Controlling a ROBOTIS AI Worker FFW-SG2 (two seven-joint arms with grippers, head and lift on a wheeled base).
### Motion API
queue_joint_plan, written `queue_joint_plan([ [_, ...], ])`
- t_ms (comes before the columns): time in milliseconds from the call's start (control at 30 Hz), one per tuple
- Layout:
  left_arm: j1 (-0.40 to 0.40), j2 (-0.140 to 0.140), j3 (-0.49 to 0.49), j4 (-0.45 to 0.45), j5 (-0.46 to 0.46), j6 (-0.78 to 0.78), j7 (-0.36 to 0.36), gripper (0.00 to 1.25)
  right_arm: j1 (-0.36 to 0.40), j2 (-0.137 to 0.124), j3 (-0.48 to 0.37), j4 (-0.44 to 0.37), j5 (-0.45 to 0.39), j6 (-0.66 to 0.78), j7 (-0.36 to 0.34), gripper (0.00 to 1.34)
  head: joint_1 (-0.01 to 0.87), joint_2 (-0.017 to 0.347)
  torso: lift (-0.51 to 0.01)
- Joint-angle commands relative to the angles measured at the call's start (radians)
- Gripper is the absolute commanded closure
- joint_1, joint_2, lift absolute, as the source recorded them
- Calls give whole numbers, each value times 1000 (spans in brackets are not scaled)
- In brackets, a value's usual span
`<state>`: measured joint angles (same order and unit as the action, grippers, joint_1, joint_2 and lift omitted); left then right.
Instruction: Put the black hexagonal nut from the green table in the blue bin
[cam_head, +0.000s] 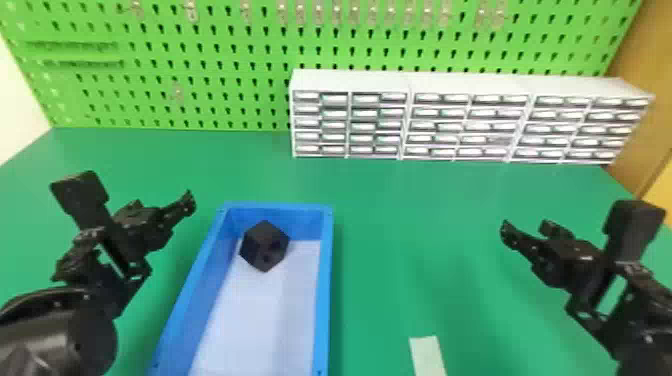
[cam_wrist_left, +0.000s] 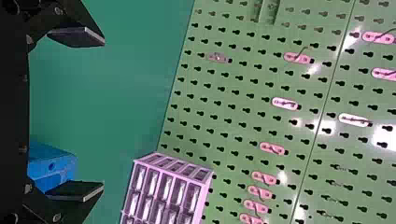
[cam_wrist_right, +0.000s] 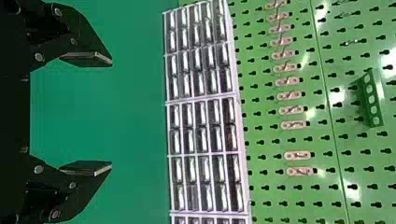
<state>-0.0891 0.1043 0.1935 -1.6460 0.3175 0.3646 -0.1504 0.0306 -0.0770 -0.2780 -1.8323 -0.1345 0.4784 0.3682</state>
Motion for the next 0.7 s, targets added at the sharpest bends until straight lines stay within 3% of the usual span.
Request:
queue_joint_plan([
  [0, -1, 0, 0, 0, 0, 0, 0, 186, -1, -3, 0, 1, 1, 3, 0, 479, 666, 32, -100],
  [667, -1, 0, 0, 0, 0, 0, -2, 186, 0, -4, 0, 1, 1, 3, 2, 479, 666, 32, -100],
])
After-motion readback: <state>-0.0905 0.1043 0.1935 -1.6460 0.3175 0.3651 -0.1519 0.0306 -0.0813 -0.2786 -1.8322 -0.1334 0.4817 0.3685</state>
